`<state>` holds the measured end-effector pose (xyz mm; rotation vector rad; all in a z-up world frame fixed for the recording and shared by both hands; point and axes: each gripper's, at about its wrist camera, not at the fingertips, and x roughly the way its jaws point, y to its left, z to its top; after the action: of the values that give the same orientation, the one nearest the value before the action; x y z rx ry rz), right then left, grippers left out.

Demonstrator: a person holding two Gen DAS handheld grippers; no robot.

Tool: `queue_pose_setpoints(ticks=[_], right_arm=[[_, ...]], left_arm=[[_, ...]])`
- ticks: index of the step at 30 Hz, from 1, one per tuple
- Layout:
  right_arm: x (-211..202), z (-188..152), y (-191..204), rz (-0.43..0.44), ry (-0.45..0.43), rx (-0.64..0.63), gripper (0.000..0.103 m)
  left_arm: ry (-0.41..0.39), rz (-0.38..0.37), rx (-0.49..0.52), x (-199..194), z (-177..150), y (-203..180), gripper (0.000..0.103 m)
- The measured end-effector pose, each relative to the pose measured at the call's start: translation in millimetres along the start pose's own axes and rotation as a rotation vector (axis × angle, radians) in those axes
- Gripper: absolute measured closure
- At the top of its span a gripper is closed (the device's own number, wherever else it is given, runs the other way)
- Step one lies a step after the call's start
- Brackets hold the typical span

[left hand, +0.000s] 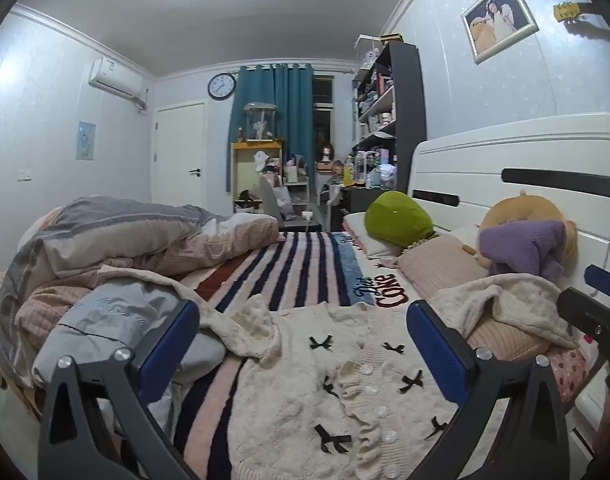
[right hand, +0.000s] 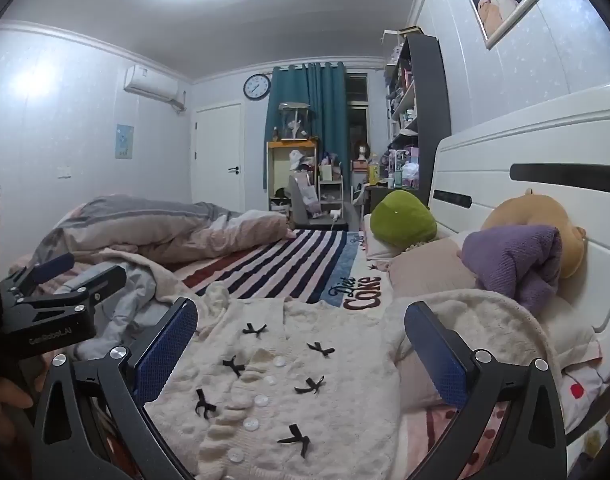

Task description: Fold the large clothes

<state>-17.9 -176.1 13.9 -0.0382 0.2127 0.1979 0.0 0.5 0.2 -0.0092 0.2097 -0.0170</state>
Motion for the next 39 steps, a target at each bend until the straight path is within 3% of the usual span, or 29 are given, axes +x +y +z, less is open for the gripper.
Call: queue_pose_setpoints(ticks=[20,39], right_arm=[[-5,-2,-3,-0.024,0.002,0.010,0.000],[-3,-1,-4,0.015,0.004,0.029,0.000]], left_arm=[[0.003,-0.014,-0.002,-3,-4,2,0.001],[0.010,-0.004,-0.002,5,-9,8,0.001]])
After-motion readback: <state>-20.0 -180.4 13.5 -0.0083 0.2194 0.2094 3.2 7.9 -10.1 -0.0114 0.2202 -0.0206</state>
